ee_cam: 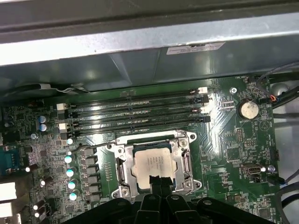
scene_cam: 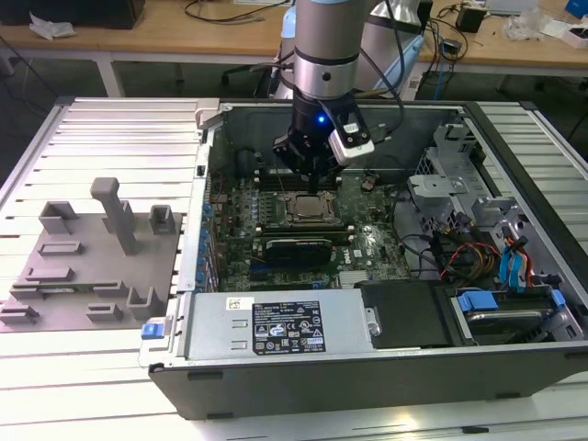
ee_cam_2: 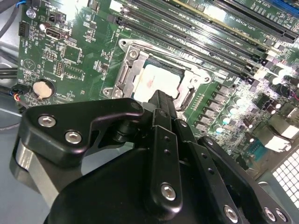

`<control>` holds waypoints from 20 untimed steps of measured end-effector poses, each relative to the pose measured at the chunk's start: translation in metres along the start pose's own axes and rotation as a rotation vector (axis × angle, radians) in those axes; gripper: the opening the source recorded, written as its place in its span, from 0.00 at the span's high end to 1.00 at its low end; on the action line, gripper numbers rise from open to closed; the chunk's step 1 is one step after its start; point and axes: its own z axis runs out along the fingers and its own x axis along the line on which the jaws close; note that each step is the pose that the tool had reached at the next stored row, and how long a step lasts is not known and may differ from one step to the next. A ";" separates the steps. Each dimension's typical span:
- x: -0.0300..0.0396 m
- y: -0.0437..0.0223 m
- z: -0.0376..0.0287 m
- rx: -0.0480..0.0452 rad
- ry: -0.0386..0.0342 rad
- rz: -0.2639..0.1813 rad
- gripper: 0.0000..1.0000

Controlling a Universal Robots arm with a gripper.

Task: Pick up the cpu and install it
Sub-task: 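Install the first cpu locking lever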

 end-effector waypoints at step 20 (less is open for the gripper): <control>0.0362 -0.0046 -0.0010 0.0002 -0.0001 0.000 0.89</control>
